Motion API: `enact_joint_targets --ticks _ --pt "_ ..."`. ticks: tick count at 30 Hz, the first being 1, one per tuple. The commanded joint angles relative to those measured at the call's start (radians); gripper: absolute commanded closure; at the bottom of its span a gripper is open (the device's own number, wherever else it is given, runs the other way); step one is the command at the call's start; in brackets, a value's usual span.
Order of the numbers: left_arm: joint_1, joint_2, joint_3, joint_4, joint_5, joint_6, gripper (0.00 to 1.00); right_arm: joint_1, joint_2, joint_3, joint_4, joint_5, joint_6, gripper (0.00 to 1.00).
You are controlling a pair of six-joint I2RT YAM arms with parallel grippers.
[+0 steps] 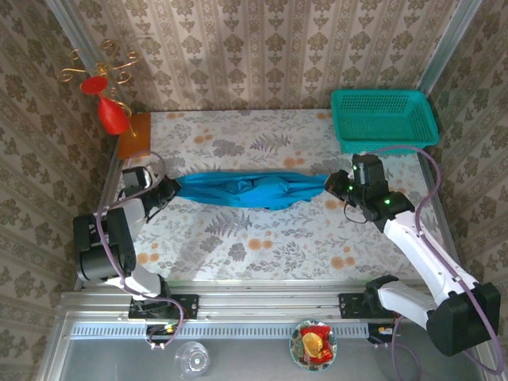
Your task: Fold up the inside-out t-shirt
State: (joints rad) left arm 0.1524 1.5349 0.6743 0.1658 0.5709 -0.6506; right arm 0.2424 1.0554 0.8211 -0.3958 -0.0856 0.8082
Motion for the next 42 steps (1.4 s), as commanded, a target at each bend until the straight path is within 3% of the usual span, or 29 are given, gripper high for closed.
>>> enact_joint_targets --ticks 1,3,5,9,12,17,26,30,34,40,42 --pt "0.013 0.004 0.011 -0.067 -0.035 0.039 1.0 -0.022 0.037 -0.052 -0.124 0.079 -0.001 1.0" --pt "-0.012 0.02 0.041 -0.123 -0.029 0.073 0.99 -0.016 0.095 -0.074 -0.108 0.018 -0.01 1.0" --pt "-0.051 0.008 0.067 -0.193 -0.073 0.12 0.89 0.009 0.14 -0.07 -0.125 0.012 -0.023 0.98" --pt "-0.139 -0.076 0.125 -0.331 -0.187 0.204 0.62 0.108 0.155 -0.006 -0.208 0.119 -0.07 0.71" --pt "-0.215 -0.127 0.199 -0.441 -0.259 0.273 0.52 0.185 0.177 0.086 -0.287 0.216 -0.106 0.62" --pt "-0.388 -0.133 0.329 -0.597 -0.3 0.365 0.48 0.287 0.25 0.209 -0.347 0.26 -0.149 0.57" --pt "-0.716 -0.055 0.396 -0.617 -0.167 0.326 0.48 0.427 0.476 0.306 -0.266 0.065 -0.181 0.55" --pt "-0.804 0.005 0.415 -0.603 -0.171 0.305 0.47 0.477 0.567 0.327 -0.236 0.022 -0.187 0.55" --pt "-0.836 0.078 0.428 -0.585 -0.16 0.298 0.47 0.495 0.611 0.327 -0.204 0.021 -0.161 0.57" --pt "-0.837 0.156 0.445 -0.538 -0.101 0.295 0.53 0.5 0.566 0.308 -0.196 0.024 -0.146 0.93" --pt "-0.838 0.177 0.459 -0.534 -0.089 0.295 0.54 0.501 0.53 0.303 -0.199 0.02 -0.144 1.0"
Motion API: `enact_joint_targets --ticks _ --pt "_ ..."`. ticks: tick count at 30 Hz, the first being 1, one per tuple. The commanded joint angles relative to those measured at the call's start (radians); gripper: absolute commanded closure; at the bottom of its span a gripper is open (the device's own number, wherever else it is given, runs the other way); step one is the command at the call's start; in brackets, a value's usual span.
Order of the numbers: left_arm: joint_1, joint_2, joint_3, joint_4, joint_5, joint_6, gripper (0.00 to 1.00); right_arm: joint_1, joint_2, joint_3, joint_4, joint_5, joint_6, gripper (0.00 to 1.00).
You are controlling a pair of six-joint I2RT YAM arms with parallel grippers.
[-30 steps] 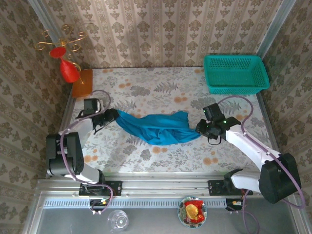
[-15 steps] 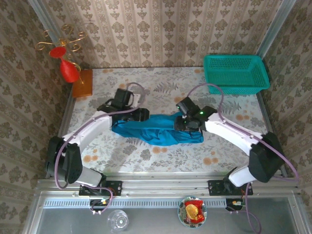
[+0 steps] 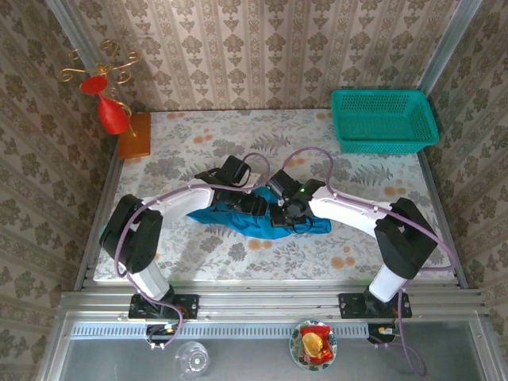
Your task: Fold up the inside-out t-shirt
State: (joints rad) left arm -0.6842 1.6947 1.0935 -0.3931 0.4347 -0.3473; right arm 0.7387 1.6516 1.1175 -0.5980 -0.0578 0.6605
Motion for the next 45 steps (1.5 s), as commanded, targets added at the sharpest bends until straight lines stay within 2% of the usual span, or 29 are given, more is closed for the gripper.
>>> enact_joint_targets --ticks 1,4,5,7,11,14,24,31,32,35,36,40,43,45 --pt "-0.001 0.029 0.045 0.028 0.053 -0.007 0.54 0.004 -0.087 0.005 0.001 -0.012 0.004 1.0" --pt "0.0 0.058 0.059 0.035 0.061 -0.004 0.54 0.005 -0.142 -0.001 -0.008 -0.027 0.01 1.0" --pt "0.0 0.069 0.066 0.037 0.06 -0.003 0.57 0.004 -0.164 -0.003 -0.009 -0.035 0.011 1.0" --pt "0.003 0.086 0.08 0.037 0.046 0.002 0.66 0.005 -0.2 -0.011 -0.01 -0.056 0.017 1.0" --pt "0.03 0.113 0.121 0.044 0.005 0.007 0.89 0.008 -0.254 -0.037 -0.004 -0.122 0.027 1.0" --pt "0.073 0.137 0.165 0.048 -0.01 0.017 0.99 0.017 -0.308 -0.069 0.008 -0.184 0.028 1.0" --pt "0.274 0.214 0.424 -0.073 -0.01 0.1 1.0 0.085 -0.366 -0.217 0.078 -0.303 0.039 1.0" --pt "0.308 0.27 0.575 -0.168 0.021 0.148 1.0 0.095 -0.267 -0.253 0.167 -0.346 0.034 1.0" --pt "0.301 0.265 0.572 -0.168 0.05 0.153 0.99 0.095 -0.243 -0.236 0.157 -0.321 0.032 0.96" --pt "0.272 0.221 0.527 -0.179 0.047 0.17 0.82 0.09 -0.248 -0.194 0.144 -0.249 0.024 0.62" --pt "0.26 0.199 0.5 -0.179 0.036 0.174 0.77 0.088 -0.253 -0.175 0.126 -0.207 0.024 0.58" --pt "0.233 0.108 0.394 -0.184 -0.016 0.166 0.62 0.054 -0.254 -0.12 0.054 -0.063 0.036 0.56" --pt "0.187 0.043 0.328 -0.195 -0.082 0.158 0.51 -0.008 -0.254 -0.09 -0.01 0.026 0.056 0.55" --pt "0.16 0.015 0.306 -0.208 -0.084 0.157 0.47 -0.064 -0.254 -0.082 -0.012 0.052 0.06 0.51"
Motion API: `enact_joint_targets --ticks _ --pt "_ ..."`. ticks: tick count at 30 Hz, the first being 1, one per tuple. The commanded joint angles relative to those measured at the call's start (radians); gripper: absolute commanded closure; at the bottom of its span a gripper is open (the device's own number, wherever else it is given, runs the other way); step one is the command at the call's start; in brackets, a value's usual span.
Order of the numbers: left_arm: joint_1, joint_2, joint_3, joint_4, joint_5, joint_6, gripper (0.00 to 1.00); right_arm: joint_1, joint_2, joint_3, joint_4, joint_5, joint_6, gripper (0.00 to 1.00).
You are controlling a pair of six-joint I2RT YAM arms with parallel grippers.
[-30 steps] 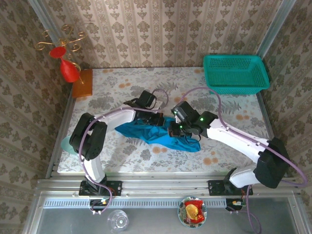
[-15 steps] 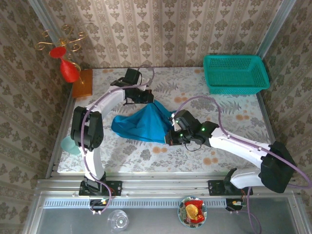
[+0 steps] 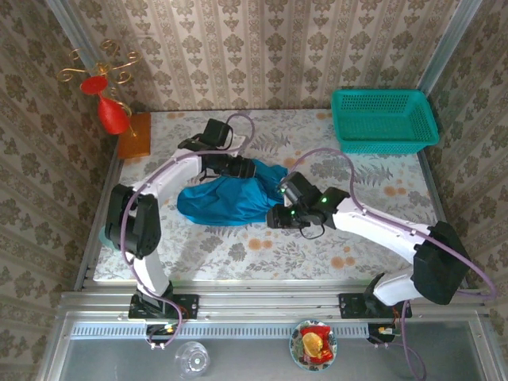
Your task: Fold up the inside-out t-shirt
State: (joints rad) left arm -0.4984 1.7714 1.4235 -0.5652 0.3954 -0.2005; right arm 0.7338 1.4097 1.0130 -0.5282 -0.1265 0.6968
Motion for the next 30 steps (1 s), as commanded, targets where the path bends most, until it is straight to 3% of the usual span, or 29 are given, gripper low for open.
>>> enact_joint_targets --ticks 1,7,12,18,21,28,30 --pt "-0.039 -0.067 -0.026 -0.049 -0.051 0.009 0.46 -0.085 -0.01 0.026 -0.075 0.121 0.016 0.5" --pt "-0.108 -0.104 -0.016 -0.137 -0.251 -0.016 0.38 -0.181 0.096 0.153 -0.112 0.164 -0.119 0.4" --pt "-0.122 -0.061 0.014 -0.13 -0.184 -0.02 0.33 -0.188 0.249 0.295 -0.172 0.169 -0.256 0.32" --pt "-0.137 0.069 0.067 -0.103 -0.126 -0.022 0.32 -0.188 0.388 0.388 -0.228 0.176 -0.319 0.33" --pt "-0.137 0.106 0.067 -0.107 -0.145 -0.016 0.38 -0.188 0.407 0.395 -0.223 0.176 -0.319 0.44" --pt "-0.092 0.033 -0.058 -0.049 -0.168 -0.024 0.81 -0.195 0.376 0.398 -0.226 0.197 -0.316 1.0" --pt "-0.06 -0.029 -0.101 -0.024 -0.166 -0.03 0.88 -0.203 0.341 0.386 -0.219 0.215 -0.312 1.0"
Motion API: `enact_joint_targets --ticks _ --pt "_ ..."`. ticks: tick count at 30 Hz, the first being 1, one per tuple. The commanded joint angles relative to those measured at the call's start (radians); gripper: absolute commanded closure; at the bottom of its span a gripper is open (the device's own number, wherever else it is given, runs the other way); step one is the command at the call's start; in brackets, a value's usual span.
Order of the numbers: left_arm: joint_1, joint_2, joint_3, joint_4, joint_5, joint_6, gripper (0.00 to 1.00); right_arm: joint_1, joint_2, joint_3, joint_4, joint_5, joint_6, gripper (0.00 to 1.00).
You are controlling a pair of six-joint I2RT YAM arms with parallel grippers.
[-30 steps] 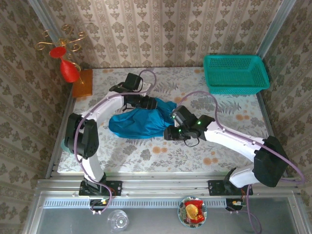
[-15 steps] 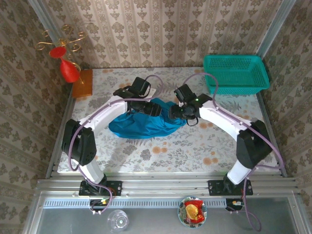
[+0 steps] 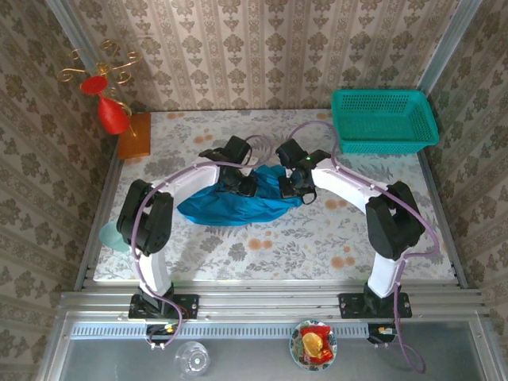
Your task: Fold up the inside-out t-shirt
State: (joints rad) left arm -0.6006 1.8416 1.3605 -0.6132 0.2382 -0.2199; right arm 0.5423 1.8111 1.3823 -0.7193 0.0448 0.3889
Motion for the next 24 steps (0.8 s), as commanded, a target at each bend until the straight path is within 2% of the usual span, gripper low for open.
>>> enact_joint_targets --ticks 1,6,11,17,21,22,24 --pt "0.064 -0.131 -0.058 0.039 0.003 -0.012 0.9 -0.018 -0.081 0.01 -0.022 0.043 -0.005 1.0" --pt "0.186 -0.26 -0.105 0.071 0.096 -0.016 0.95 -0.071 -0.194 -0.029 -0.013 0.045 0.004 1.0" --pt "0.255 -0.359 -0.147 0.078 0.15 -0.013 0.94 -0.13 -0.32 -0.138 -0.004 0.073 0.043 1.0" --pt "0.242 -0.373 -0.32 0.117 0.192 -0.053 0.94 -0.142 -0.374 -0.333 0.037 -0.018 0.115 1.0" --pt "0.221 -0.349 -0.425 0.111 0.187 -0.065 0.91 -0.139 -0.364 -0.41 0.026 -0.024 0.143 1.0" --pt "0.212 -0.343 -0.441 0.102 0.193 -0.067 0.9 -0.136 -0.36 -0.409 0.01 -0.023 0.143 0.94" --pt "0.193 -0.35 -0.466 0.096 0.171 -0.083 0.84 -0.118 -0.361 -0.386 -0.018 0.005 0.142 0.74"
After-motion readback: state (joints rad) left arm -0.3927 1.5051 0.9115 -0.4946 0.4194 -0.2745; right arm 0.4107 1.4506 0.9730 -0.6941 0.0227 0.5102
